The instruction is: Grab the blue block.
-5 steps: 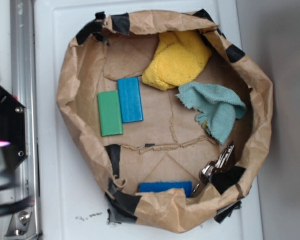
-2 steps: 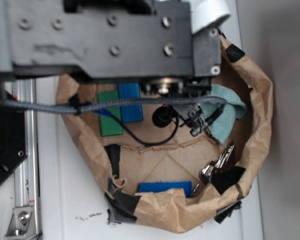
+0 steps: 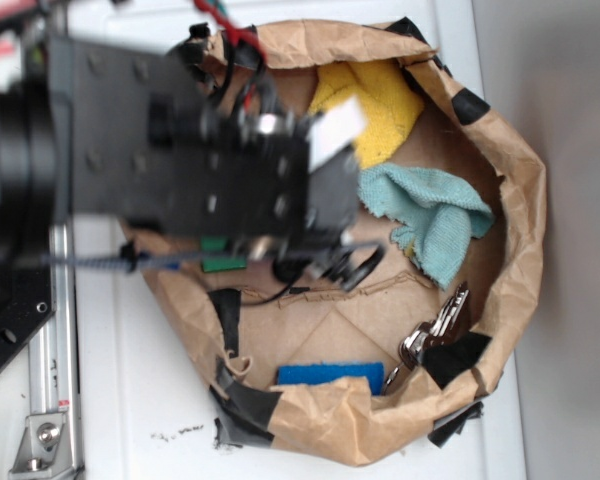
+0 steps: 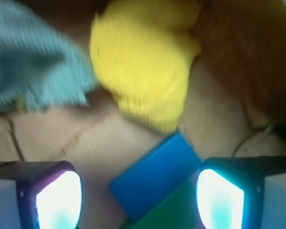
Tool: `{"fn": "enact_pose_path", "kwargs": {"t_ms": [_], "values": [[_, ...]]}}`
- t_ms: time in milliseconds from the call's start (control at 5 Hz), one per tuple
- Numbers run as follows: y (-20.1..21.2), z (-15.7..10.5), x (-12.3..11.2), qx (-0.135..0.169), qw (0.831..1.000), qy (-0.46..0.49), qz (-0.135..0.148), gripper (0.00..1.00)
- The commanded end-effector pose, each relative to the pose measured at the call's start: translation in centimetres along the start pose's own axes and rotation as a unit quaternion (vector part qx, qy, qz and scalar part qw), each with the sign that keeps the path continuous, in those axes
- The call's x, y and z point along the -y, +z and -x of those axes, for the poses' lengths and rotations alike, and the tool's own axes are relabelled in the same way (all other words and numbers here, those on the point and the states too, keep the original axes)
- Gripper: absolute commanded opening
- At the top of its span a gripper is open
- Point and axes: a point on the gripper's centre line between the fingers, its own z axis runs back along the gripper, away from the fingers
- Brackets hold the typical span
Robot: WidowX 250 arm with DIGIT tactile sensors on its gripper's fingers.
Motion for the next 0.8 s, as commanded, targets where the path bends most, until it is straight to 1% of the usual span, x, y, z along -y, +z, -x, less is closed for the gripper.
{"fn": "enact_pose_path", "kwargs": {"t_ms": [0,400,600], "values": [[0.3,-0.9,-1.0,0.021,0.998,-0.045,0.042,1.0],[0.3,-0.9,-1.0,0.021,0.998,-0.045,0.042,1.0],[-1.1,-1.0,-4.2,0.024,0.998,0.032,0.048,1.0]]}}
